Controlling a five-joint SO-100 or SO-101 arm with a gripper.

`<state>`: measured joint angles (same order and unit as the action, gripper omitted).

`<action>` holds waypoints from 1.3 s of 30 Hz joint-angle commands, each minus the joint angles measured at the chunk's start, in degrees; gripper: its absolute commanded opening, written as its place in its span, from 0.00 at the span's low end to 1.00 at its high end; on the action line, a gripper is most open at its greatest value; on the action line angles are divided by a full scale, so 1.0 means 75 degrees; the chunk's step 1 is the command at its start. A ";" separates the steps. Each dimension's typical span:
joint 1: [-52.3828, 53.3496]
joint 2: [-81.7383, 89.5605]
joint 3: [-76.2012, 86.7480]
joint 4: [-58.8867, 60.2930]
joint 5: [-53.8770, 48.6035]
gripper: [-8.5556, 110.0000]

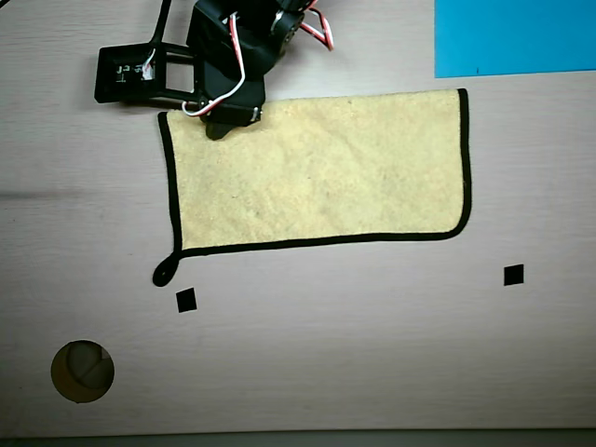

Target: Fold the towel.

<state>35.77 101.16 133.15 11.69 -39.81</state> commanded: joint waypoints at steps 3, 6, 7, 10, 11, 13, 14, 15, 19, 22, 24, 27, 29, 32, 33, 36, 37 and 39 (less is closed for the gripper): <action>0.0059 0.0691 -0.0363 -0.0187 -0.0621 0.07; 0.0047 0.1230 -0.0105 -0.0187 -0.1078 0.07; 0.0035 0.1430 0.0012 -0.0187 -0.1277 0.07; -0.0035 0.1992 0.0375 -0.0187 -0.1898 0.07; -0.0070 0.2168 0.0492 -0.0187 -0.2086 0.07; -0.0164 0.2566 0.0750 -0.0187 -0.2414 0.07; -0.0211 0.2777 0.0902 -0.0187 -0.2578 0.07; -0.0281 0.3000 0.1055 -0.0187 -0.2742 0.07; -0.0539 0.3844 0.1570 -0.0187 -0.3457 0.07; -0.0750 0.4172 0.1746 -0.0187 -0.4090 0.07; -0.0891 0.4277 0.1770 -0.0187 -0.4406 0.07; -0.1148 0.4406 0.1746 -0.0187 -0.4699 0.07; -0.1359 0.4559 0.1781 -0.0187 -0.4945 0.07; -0.1699 0.4898 0.1898 -0.0187 -0.5355 0.07; -0.1805 0.4992 0.1922 -0.0176 -0.5437 0.07; -0.2074 0.5262 0.1969 -0.0023 -0.5719 0.07; -0.2168 0.5355 0.1969 0.0047 -0.5836 0.07; -0.2332 0.5449 0.1898 0.0293 -0.5988 0.07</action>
<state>20.57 139.22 149.33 12.30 -82.53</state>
